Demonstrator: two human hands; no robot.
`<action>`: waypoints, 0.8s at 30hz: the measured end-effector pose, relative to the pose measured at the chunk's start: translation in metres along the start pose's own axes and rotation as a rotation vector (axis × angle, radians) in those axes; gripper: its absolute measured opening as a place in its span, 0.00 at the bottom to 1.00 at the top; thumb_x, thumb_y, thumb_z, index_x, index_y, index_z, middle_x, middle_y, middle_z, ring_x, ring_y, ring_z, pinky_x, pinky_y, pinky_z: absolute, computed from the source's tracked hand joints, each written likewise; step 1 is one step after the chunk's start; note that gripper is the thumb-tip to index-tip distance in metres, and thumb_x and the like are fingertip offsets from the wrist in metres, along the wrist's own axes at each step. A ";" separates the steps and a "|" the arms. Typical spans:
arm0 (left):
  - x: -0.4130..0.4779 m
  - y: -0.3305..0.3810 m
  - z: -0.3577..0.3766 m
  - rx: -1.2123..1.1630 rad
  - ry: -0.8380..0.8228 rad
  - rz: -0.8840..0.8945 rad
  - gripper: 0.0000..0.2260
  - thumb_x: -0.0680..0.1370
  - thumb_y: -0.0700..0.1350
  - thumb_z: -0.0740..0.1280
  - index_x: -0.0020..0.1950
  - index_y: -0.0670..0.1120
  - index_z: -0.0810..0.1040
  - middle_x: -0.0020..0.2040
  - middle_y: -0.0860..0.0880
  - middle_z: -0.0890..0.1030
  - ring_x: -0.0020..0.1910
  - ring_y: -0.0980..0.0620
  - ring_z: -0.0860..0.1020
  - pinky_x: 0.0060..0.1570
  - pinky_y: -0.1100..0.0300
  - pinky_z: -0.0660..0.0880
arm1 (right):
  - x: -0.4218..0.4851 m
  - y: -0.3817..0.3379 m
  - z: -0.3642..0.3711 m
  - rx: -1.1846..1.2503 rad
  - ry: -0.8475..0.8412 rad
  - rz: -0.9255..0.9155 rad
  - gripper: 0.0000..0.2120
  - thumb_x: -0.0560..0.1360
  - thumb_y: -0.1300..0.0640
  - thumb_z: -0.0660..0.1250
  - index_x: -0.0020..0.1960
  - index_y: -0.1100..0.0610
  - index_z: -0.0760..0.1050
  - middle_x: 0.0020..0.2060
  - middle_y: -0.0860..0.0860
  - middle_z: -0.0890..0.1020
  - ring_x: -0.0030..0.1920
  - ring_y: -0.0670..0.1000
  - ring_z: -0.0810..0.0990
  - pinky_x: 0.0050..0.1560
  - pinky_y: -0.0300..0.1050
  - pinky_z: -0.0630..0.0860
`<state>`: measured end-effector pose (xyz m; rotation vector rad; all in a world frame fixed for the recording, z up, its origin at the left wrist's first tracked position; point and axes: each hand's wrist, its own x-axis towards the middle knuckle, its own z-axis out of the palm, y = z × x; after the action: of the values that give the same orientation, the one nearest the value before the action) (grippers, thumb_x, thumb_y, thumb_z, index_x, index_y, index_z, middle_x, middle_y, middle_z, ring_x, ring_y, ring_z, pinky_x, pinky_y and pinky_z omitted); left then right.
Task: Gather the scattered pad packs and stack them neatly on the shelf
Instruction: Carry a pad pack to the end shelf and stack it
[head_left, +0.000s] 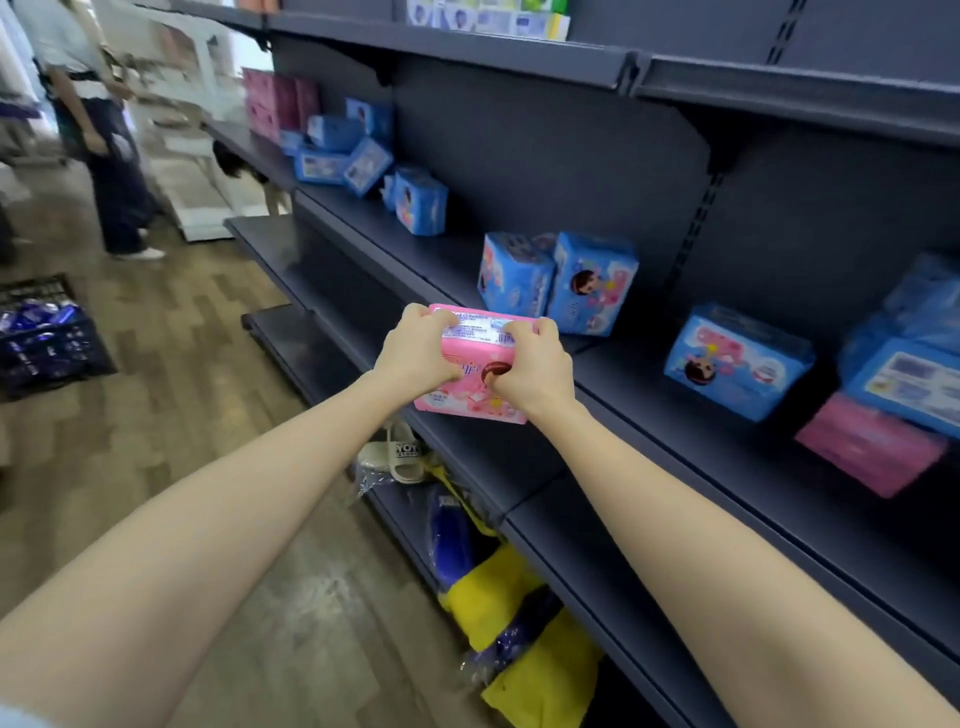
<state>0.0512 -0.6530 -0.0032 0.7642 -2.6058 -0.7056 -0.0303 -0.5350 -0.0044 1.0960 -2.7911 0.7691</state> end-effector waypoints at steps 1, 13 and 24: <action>0.005 -0.014 -0.008 0.010 0.012 -0.021 0.31 0.69 0.44 0.74 0.70 0.48 0.68 0.67 0.43 0.65 0.62 0.43 0.71 0.59 0.55 0.68 | 0.010 -0.012 0.010 0.005 -0.014 -0.024 0.24 0.72 0.55 0.68 0.66 0.58 0.68 0.63 0.56 0.65 0.56 0.61 0.74 0.56 0.50 0.72; 0.056 -0.162 -0.085 0.074 0.117 -0.232 0.29 0.70 0.43 0.73 0.70 0.47 0.68 0.67 0.43 0.65 0.62 0.42 0.71 0.60 0.54 0.68 | 0.105 -0.144 0.114 0.089 -0.145 -0.226 0.24 0.73 0.56 0.68 0.67 0.57 0.67 0.63 0.56 0.65 0.56 0.59 0.75 0.53 0.48 0.72; 0.098 -0.246 -0.108 0.078 0.161 -0.376 0.29 0.70 0.42 0.72 0.69 0.46 0.68 0.66 0.43 0.66 0.62 0.42 0.71 0.58 0.56 0.68 | 0.172 -0.203 0.181 0.120 -0.241 -0.331 0.23 0.72 0.57 0.68 0.65 0.57 0.68 0.63 0.55 0.66 0.54 0.58 0.75 0.51 0.47 0.73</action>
<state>0.1206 -0.9292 -0.0311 1.2996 -2.3786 -0.6131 -0.0029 -0.8544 -0.0381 1.7219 -2.6592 0.8215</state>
